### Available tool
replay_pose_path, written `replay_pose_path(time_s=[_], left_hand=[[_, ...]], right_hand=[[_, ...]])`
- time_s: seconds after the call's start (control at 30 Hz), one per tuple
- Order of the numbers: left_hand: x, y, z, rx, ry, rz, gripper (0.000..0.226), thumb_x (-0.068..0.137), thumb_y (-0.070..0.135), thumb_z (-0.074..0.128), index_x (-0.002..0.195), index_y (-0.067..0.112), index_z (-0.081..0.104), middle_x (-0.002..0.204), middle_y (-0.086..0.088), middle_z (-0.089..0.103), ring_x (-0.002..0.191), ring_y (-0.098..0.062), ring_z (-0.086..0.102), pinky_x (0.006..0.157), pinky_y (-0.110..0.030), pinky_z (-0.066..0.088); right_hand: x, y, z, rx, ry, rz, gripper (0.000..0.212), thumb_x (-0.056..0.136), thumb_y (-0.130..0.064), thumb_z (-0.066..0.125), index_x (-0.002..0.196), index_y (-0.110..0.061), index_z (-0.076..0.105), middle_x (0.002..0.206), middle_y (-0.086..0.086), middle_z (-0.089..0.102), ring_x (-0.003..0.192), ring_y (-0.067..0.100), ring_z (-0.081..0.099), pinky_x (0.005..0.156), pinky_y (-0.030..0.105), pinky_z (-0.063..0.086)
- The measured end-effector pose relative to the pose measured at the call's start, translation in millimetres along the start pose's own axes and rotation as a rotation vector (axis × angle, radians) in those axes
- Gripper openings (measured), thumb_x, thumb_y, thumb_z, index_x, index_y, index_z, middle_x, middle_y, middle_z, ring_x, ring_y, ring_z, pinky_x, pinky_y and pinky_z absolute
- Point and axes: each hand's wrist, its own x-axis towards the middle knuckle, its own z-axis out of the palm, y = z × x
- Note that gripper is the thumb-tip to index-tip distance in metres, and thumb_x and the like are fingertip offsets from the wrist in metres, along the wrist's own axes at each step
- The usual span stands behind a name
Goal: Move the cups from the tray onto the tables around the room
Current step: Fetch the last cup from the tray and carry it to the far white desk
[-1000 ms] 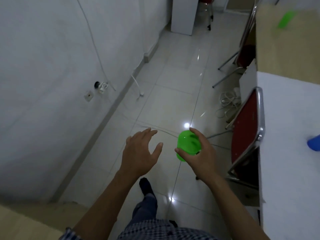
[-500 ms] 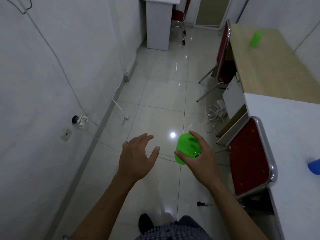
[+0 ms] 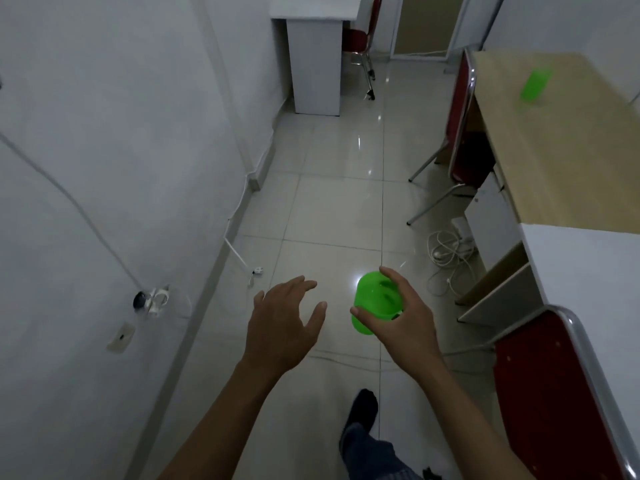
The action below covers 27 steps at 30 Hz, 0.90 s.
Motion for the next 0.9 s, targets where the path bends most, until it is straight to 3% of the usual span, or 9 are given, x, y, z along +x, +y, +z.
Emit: replay_pose_path(time_s=[0.13,0.3,0.57,0.9], left_hand=[[71.6,12.4,16.5,0.032,-0.013,0.003,0.045,0.092,0.05,0.06,0.131,0.026,0.061,0.138,0.003,0.061,0.13,-0.018,0.054,0.111,-0.049,0.036],[145.5,34.3,36.3,0.052,-0.049,-0.018,0.051,0.093,0.055,0.056,0.135,0.027,0.056,0.144,0.002,0.056,0.134,-0.02,0.051,0.114,-0.055,0.032],[248.8,43.2,55.3,0.066,-0.065,-0.01,0.055,0.093,0.055,0.056,0.139,0.025,0.055,0.148,-0.002,0.052,0.137,-0.021,0.046,0.116,-0.05,0.027],[426.2,21.1,90.1,0.041,-0.117,0.045,0.056,0.092,0.057,0.054,0.14,0.027,0.054,0.151,0.0,0.048,0.139,-0.019,0.043,0.115,-0.052,0.029]], right_hand=[[68.8,3.8,-10.7,-0.024,-0.014,-0.024,0.08,0.062,-0.063,0.083,0.135,-0.05,0.051,0.125,-0.036,0.053,0.115,-0.012,0.051,0.092,0.019,0.046],[146.6,12.8,-31.8,-0.056,-0.036,-0.044,0.08,0.065,-0.062,0.083,0.136,-0.05,0.049,0.127,-0.041,0.049,0.117,-0.017,0.047,0.092,0.016,0.043],[249.2,23.3,-40.4,-0.057,-0.026,-0.047,0.081,0.067,-0.064,0.081,0.139,-0.048,0.047,0.122,-0.049,0.044,0.114,-0.022,0.044,0.086,0.009,0.038],[410.2,37.5,-19.1,-0.064,0.019,0.005,0.081,0.063,-0.063,0.084,0.136,-0.052,0.049,0.126,-0.041,0.051,0.118,-0.01,0.051,0.096,0.029,0.05]])
